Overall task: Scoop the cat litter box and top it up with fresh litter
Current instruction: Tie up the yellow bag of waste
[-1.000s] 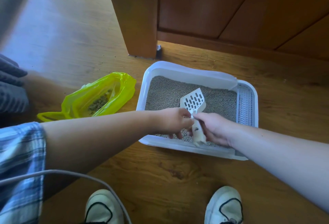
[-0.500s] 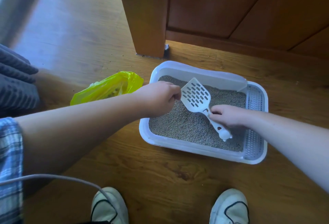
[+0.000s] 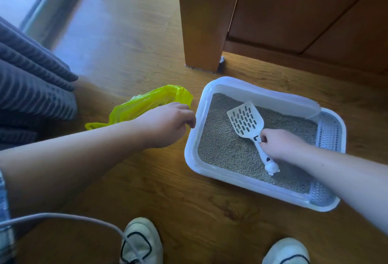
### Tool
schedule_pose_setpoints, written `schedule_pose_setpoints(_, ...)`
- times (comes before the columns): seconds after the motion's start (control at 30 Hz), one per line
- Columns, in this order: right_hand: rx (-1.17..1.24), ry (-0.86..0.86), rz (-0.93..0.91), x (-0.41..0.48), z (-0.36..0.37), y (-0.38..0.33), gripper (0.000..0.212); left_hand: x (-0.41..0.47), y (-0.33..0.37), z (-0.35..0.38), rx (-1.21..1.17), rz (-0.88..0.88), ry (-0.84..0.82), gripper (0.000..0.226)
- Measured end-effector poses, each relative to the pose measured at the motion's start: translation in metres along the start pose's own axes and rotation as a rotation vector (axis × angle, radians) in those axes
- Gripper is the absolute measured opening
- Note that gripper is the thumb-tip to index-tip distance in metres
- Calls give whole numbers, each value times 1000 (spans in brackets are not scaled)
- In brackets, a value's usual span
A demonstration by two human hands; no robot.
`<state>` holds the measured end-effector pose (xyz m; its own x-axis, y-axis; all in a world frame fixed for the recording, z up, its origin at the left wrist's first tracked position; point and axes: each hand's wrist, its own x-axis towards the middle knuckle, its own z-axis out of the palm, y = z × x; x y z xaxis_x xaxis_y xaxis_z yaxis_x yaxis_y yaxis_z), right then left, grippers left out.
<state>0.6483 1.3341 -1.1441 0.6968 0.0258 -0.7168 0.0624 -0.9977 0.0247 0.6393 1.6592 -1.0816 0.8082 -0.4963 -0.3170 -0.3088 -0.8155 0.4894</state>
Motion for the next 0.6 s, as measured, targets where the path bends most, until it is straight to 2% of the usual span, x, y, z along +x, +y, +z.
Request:
schedule_pose_setpoints(0.1,-87,-10,38,-2,-22,-10,10,-18,-21,0,33,-83,-67,29)
schedule_pose_setpoints(0.2,-40,17,-17,-2,-45,-27,13,-34,-43,0,64,-187,-102,29)
schedule_pose_setpoints(0.33,229,272,-241,-19,-75,-66,18,-51,-69,-2,95,-355,-53,30)
schedule_pose_setpoints(0.43,431,310,-452,-37,-94,-110,19,-58,-83,-6,62,-439,-12,29)
schedule_pose_setpoints(0.53,434,308,-640,-36,-102,-151,25,-70,-92,-8,-13,-511,39,29)
schedule_pose_setpoints(0.6,366,328,-691,-24,-105,-175,29,-80,-99,-9,-26,-572,82,31)
